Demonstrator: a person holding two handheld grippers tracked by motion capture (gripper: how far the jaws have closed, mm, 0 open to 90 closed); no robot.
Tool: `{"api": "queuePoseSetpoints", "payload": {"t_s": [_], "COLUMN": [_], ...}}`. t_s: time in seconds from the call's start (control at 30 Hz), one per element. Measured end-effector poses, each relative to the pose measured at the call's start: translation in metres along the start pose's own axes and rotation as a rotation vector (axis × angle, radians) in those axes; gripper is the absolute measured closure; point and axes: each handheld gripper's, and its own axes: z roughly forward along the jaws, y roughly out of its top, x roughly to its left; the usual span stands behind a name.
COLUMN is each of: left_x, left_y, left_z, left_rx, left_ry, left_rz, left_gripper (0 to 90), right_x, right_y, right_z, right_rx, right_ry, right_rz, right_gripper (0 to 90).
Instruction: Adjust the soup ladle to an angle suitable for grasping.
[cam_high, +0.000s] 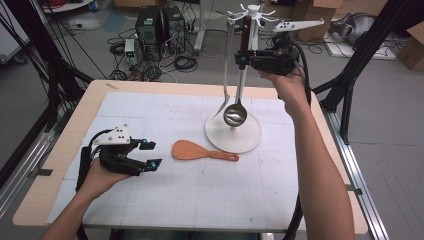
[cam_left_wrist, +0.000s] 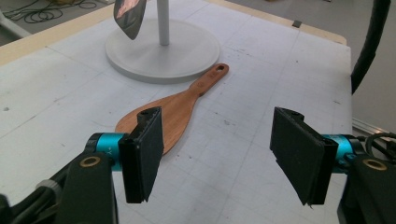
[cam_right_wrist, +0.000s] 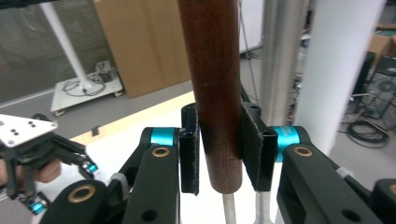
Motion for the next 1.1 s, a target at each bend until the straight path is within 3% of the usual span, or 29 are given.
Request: {"api": "queuePoseSetpoints", "payload": {"t_s": [0.13, 0.63, 1.1], "left_x": [0.0, 0.001, 0.002], "left_y": [0.0, 0.0, -0.001], "left_z": [0.0, -0.002, -0.002], "left_rx": [-0.004, 0.009, 0.009], "left_ry": [-0.002, 0.01, 0.022], "left_rz": [-0.002, 0.003, -0.002], "left_gripper": [35.2, 34.2, 33.7], "right_x": [-0.001, 0.009, 0.016], "right_y": [-0.005, -0.004, -0.007], "right_z": [-0.003, -0.007, -0.026], "right_rx": [-0.028, -0.005, 0.006], "right_ry": [0.005, -0.068, -0.107], "right_rz": [0.019, -0.028, -0.05], "right_gripper": [70.8, 67.9, 66.7]}}
